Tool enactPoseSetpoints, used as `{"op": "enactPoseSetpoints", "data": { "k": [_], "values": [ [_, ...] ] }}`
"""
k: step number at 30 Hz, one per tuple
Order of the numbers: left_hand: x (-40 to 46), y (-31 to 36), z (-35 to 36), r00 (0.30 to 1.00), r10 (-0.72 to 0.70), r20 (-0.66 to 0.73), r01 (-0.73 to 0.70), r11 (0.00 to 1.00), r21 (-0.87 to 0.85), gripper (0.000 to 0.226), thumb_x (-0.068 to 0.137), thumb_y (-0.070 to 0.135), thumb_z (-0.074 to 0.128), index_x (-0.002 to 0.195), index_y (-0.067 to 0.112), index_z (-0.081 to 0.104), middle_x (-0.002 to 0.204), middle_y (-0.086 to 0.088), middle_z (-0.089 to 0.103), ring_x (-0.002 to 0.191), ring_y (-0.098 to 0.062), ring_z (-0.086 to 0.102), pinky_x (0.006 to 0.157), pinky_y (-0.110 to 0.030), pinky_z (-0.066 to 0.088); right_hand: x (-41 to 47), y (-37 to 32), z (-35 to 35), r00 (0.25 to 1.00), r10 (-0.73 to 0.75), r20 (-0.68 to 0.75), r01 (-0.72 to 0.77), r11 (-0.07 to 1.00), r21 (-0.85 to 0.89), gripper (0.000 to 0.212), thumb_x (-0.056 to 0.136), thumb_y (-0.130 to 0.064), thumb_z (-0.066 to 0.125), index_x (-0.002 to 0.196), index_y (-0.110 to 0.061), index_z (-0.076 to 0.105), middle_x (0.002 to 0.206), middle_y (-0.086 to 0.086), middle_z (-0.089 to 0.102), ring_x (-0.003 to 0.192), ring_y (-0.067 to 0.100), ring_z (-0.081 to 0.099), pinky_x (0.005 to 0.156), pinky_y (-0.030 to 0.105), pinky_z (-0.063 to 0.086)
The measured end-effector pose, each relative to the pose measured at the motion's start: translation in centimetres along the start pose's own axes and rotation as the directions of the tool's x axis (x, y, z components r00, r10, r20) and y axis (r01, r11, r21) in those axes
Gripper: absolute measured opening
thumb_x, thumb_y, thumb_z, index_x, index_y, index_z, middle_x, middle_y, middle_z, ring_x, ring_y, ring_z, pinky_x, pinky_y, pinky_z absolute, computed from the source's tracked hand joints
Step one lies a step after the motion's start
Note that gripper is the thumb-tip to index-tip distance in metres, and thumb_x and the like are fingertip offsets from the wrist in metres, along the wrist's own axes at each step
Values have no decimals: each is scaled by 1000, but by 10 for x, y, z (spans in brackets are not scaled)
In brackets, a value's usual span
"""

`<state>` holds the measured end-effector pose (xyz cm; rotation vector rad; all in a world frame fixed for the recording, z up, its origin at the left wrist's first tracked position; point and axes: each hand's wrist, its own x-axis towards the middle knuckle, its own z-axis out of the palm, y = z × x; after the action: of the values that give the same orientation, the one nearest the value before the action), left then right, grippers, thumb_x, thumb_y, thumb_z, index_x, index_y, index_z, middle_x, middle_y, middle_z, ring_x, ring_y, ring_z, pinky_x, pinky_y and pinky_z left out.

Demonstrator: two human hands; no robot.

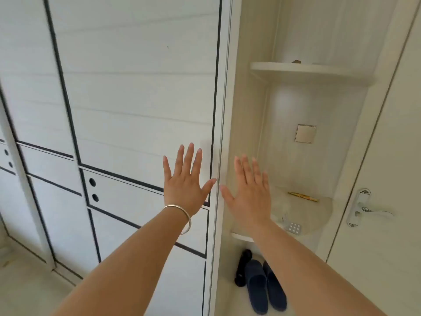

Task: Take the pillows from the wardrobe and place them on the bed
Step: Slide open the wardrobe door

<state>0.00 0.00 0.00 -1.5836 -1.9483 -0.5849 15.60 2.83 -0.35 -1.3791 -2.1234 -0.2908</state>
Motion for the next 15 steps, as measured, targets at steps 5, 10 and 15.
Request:
{"op": "enactPoseSetpoints", "data": {
  "k": [5, 10, 15],
  "values": [
    [29, 4, 48, 1000, -22, 12, 22, 997, -70, 72, 85, 61, -4, 146, 23, -15, 160, 0, -10, 146, -21, -14, 113, -51, -15, 25, 5, 47, 970, -117, -214, 100, 991, -85, 67, 88, -44, 34, 148, -16, 18, 156, 6, 23, 144, 25, 16, 116, 44, 16],
    [42, 11, 74, 997, -73, -26, 67, 977, -204, 78, 87, 64, 10, 149, 19, -7, 160, -2, -6, 147, -20, -9, 115, -47, -10, 38, 12, 69, 936, -229, -266, 195, 969, -148, 66, 88, -32, 44, 147, -15, 20, 155, 11, 21, 143, 25, 15, 112, 44, 16],
    [46, 18, 86, 989, -125, -75, 98, 950, -297, 79, 89, 62, 22, 149, 20, -8, 157, 0, -12, 147, -17, -8, 117, -47, -7, 42, 9, 83, 918, -253, -307, 238, 968, -85, 63, 88, -31, 43, 145, -14, 23, 153, 17, 15, 142, 28, 15, 114, 42, 12]
  ]
}}
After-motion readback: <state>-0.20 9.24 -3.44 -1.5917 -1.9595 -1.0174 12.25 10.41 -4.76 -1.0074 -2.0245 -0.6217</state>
